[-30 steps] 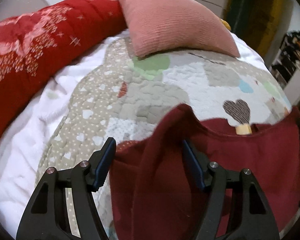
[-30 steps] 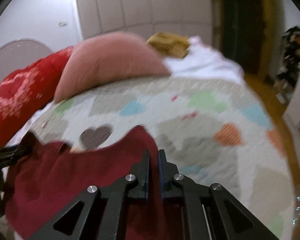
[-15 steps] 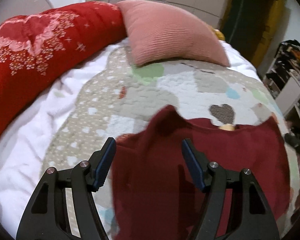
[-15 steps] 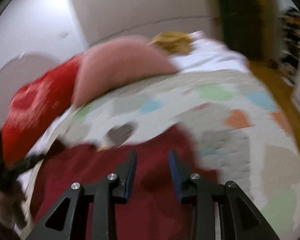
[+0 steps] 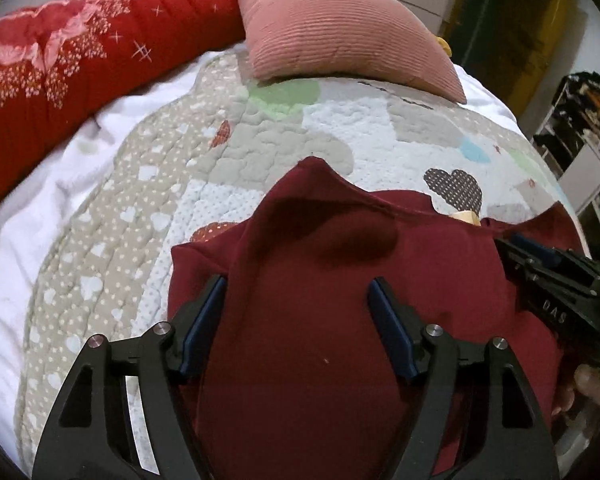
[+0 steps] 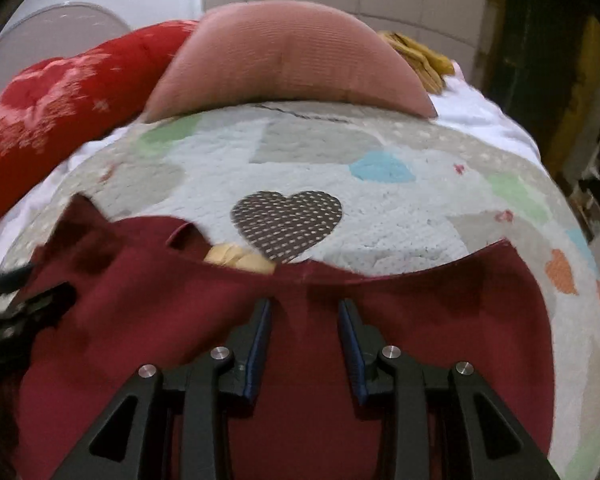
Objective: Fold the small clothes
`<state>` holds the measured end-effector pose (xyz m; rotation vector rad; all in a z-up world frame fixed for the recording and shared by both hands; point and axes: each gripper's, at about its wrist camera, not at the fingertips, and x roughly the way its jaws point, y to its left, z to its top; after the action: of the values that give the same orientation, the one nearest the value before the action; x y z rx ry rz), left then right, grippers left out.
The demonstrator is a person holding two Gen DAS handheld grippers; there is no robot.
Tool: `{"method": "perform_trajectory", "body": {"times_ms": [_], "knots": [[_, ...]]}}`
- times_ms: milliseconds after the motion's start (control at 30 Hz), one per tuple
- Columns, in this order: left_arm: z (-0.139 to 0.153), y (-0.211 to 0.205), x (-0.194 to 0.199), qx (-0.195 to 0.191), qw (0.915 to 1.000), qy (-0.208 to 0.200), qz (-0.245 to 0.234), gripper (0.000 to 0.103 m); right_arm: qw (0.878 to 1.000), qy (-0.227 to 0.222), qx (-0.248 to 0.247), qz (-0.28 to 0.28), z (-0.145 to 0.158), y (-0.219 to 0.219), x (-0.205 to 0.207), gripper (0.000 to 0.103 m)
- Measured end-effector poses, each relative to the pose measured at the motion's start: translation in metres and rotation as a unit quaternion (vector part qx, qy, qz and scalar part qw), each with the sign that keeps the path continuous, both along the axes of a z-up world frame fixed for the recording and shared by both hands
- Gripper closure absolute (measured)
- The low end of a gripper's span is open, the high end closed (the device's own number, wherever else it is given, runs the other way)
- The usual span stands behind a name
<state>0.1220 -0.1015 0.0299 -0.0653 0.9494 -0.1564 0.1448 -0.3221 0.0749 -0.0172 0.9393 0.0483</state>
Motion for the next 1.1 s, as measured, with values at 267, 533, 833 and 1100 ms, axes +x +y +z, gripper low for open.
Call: {"method": "perform_trajectory", "body": {"times_ms": [267, 533, 833, 1100], "knots": [[-0.002, -0.005, -0.008, 0.017, 0.9996, -0.024, -0.001, 0.03, 0.998, -0.019, 0.062, 0.007, 0.033, -0.004, -0.044, 0.071], [-0.003, -0.008, -0.011, 0.03, 0.9989, -0.036, 0.002, 0.029, 0.999, -0.008, 0.052, 0.011, 0.012, 0.004, -0.062, 0.069], [0.007, -0.01, -0.03, 0.049, 0.9975, -0.051, 0.0, 0.029, 0.998, -0.017, 0.055, 0.01, 0.032, 0.005, -0.078, 0.068], [0.005, 0.008, -0.065, 0.011, 0.9997, -0.016, 0.011, 0.029, 0.998, 0.017, 0.064, 0.021, 0.022, 0.009, -0.082, 0.059]]}}
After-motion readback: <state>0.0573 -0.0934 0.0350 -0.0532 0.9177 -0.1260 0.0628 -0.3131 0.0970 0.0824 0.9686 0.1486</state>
